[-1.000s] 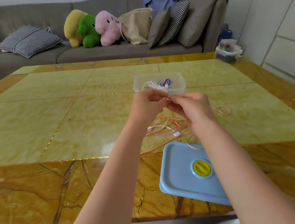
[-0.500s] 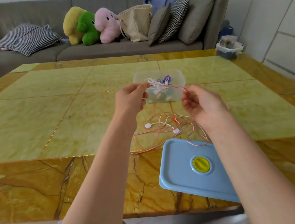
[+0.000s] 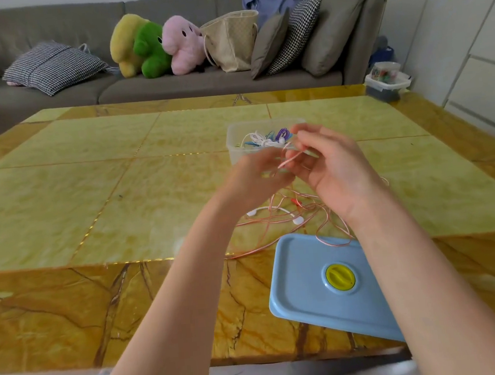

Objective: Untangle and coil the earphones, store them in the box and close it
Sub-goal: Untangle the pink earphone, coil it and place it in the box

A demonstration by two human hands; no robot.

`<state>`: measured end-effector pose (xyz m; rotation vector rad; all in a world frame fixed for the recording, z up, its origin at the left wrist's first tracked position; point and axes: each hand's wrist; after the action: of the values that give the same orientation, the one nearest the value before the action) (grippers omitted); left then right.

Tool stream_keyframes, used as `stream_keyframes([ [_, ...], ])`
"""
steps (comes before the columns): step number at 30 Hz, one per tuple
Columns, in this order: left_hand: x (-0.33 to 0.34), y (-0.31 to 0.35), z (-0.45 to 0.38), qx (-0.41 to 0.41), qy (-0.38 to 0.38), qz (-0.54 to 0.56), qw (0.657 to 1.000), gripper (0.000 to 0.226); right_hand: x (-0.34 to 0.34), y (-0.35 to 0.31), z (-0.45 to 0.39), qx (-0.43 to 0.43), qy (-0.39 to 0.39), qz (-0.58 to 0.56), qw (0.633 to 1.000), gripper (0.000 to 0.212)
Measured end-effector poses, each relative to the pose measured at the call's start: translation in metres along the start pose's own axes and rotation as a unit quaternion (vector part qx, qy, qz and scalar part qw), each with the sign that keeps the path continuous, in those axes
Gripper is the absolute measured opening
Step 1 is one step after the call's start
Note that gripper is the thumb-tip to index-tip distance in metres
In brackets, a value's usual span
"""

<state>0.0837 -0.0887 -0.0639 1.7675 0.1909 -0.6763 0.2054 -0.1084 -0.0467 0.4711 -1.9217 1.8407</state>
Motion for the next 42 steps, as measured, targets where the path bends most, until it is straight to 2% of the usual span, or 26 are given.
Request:
stream_keyframes([
  [1,0.003,0.001,-0.002,0.003,0.006,0.036,0.999,0.012,0.001,-0.002,0.0,-0.005,-0.014,-0.026,1.0,0.017],
  [2,0.004,0.001,-0.004,-0.007,0.022,0.053,0.998,0.021,0.0,-0.004,-0.001,-0.013,-0.013,-0.059,0.998,0.017],
  [5,-0.007,-0.01,-0.007,-0.072,0.142,0.095,0.983,0.034,-0.015,-0.015,-0.006,-0.054,0.067,-0.12,0.989,0.019],
  [7,-0.021,-0.017,-0.008,-0.125,0.244,0.157,0.949,0.029,-0.029,-0.019,-0.01,-0.076,0.12,-0.09,0.986,0.019],
  [9,-0.032,-0.018,-0.008,-0.169,0.304,0.184,0.919,0.02,-0.039,-0.018,-0.013,-0.088,0.138,-0.039,0.986,0.02],
  [12,-0.041,-0.02,-0.005,-0.165,0.346,0.162,0.909,0.01,-0.043,-0.016,-0.013,-0.1,0.139,0.027,0.985,0.02],
  [14,-0.044,-0.022,-0.003,-0.131,0.37,0.083,0.916,0.011,-0.045,-0.017,-0.012,-0.109,0.154,0.047,0.981,0.019],
  [16,-0.046,-0.024,-0.005,-0.108,0.355,-0.042,0.927,0.01,-0.05,-0.017,-0.012,-0.112,0.18,0.055,0.976,0.021],
  [18,-0.044,-0.023,-0.005,-0.115,0.263,-0.1,0.953,0.005,-0.054,-0.016,-0.013,-0.11,0.209,0.068,0.969,0.022],
  [20,-0.04,-0.027,-0.002,-0.119,0.15,-0.085,0.978,0.002,-0.057,-0.013,-0.015,-0.105,0.247,0.085,0.96,0.022],
  [23,-0.04,-0.036,0.004,-0.116,0.06,-0.098,0.987,0.011,-0.06,-0.003,-0.02,-0.066,0.262,0.117,0.956,0.014],
  [25,-0.04,-0.032,0.006,-0.135,0.032,-0.047,0.989,0.011,-0.059,0.005,-0.024,-0.018,0.219,0.259,0.941,0.025],
  [26,-0.039,-0.029,0.006,-0.145,0.029,-0.011,0.989,0.013,-0.057,0.009,-0.023,0.004,0.185,0.383,0.905,0.035],
  [28,-0.037,-0.022,0.005,-0.164,0.036,0.049,0.985,0.014,-0.048,0.015,-0.017,0.001,0.123,0.601,0.79,0.049],
  [29,-0.036,-0.02,0.005,-0.173,0.04,0.073,0.981,0.015,-0.041,0.016,-0.014,-0.031,0.104,0.651,0.752,0.049],
  [30,-0.034,-0.018,0.005,-0.181,0.044,0.099,0.977,0.017,-0.035,0.017,-0.011,-0.068,0.09,0.661,0.742,0.043],
  [31,-0.034,-0.017,0.004,-0.186,0.046,0.127,0.973,0.019,-0.028,0.016,-0.007,-0.098,0.07,0.644,0.755,0.032],
  [33,-0.031,-0.012,0.003,-0.187,0.057,0.185,0.963,0.02,-0.011,0.017,0.002,-0.1,-0.01,0.538,0.837,0.007],
  [34,-0.029,-0.01,0.002,-0.185,0.066,0.211,0.957,0.019,-0.004,0.02,0.005,-0.086,-0.05,0.49,0.866,0.001],
  [36,-0.027,-0.007,0.001,-0.181,0.088,0.237,0.951,0.02,0.003,0.025,0.006,-0.095,-0.083,0.472,0.873,0.008],
  [38,-0.026,-0.006,0.001,-0.181,0.097,0.233,0.951,0.023,0.006,0.027,0.005,-0.114,-0.077,0.478,0.868,0.013],
  [42,-0.03,-0.006,0.003,-0.177,0.098,0.154,0.967,0.026,0.006,0.022,0.006,-0.096,-0.083,0.465,0.876,0.018],
])
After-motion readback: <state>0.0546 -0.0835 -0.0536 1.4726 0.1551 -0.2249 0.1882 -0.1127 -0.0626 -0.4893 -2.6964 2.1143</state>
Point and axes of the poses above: each hand's wrist, its own z-axis away from the middle knuckle, its own x-axis out of the palm, y = z × x, and after that the axes turned 1 degree about x, right-handed
